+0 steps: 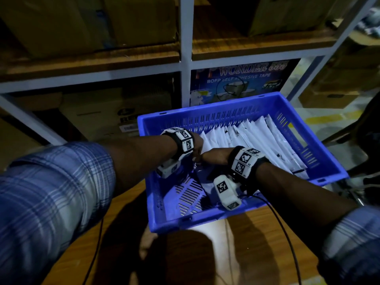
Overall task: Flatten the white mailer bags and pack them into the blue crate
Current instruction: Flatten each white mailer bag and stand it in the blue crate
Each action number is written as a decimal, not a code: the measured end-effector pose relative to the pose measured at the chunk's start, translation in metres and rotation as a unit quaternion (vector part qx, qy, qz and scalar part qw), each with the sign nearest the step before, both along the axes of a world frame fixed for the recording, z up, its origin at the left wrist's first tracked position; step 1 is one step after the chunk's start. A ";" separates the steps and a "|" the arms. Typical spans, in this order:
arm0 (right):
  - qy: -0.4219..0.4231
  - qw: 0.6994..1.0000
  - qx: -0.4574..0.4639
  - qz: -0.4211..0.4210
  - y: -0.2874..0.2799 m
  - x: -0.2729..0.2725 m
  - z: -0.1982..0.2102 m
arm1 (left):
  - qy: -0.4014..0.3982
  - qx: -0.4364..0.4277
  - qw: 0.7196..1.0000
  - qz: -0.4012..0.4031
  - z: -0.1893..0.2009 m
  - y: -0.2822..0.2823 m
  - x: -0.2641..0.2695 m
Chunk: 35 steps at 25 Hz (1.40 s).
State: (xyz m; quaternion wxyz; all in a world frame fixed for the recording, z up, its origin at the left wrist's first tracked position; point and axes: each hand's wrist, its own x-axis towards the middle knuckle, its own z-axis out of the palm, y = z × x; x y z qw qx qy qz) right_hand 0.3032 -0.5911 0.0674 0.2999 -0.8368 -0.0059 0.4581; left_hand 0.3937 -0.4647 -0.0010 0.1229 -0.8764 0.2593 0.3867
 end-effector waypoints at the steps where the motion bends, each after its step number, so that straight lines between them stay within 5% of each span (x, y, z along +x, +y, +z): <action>1: 0.002 1.000 0.010 -0.012 0.000 -0.001 0.002 | -0.005 -0.007 1.000 0.001 0.001 0.002 0.001; 5: -0.006 1.000 0.020 -0.023 0.001 -0.005 0.028 | -0.065 -0.044 0.996 0.044 0.040 0.009 -0.017; 9: -0.162 0.987 -0.009 0.007 0.008 -0.026 0.070 | -0.205 -0.189 0.954 0.108 0.108 0.029 -0.061; 11: -0.288 0.957 -0.022 0.036 0.015 -0.047 0.085 | -0.284 -0.279 0.903 0.160 0.124 0.050 -0.091; 15: -0.459 0.888 0.007 0.038 0.044 -0.111 0.088 | -0.426 -0.486 0.737 0.197 0.120 0.090 -0.188; 17: -0.497 0.866 0.047 0.016 0.075 -0.157 0.077 | -0.423 -0.512 0.713 0.224 0.101 0.118 -0.250; 21: -0.492 0.860 0.138 -0.005 0.145 -0.245 0.036 | -0.359 -0.498 0.731 0.299 0.059 0.176 -0.365; 26: -0.374 0.916 0.135 0.055 0.230 -0.328 -0.012 | -0.303 -0.417 0.764 0.388 0.019 0.259 -0.455; 30: -0.333 0.934 0.111 0.067 0.268 -0.334 -0.041 | -0.295 -0.368 0.778 0.415 0.001 0.303 -0.468; 35: -0.313 0.945 0.069 0.064 0.294 -0.280 -0.070 | -0.292 -0.343 0.794 0.408 -0.006 0.329 -0.421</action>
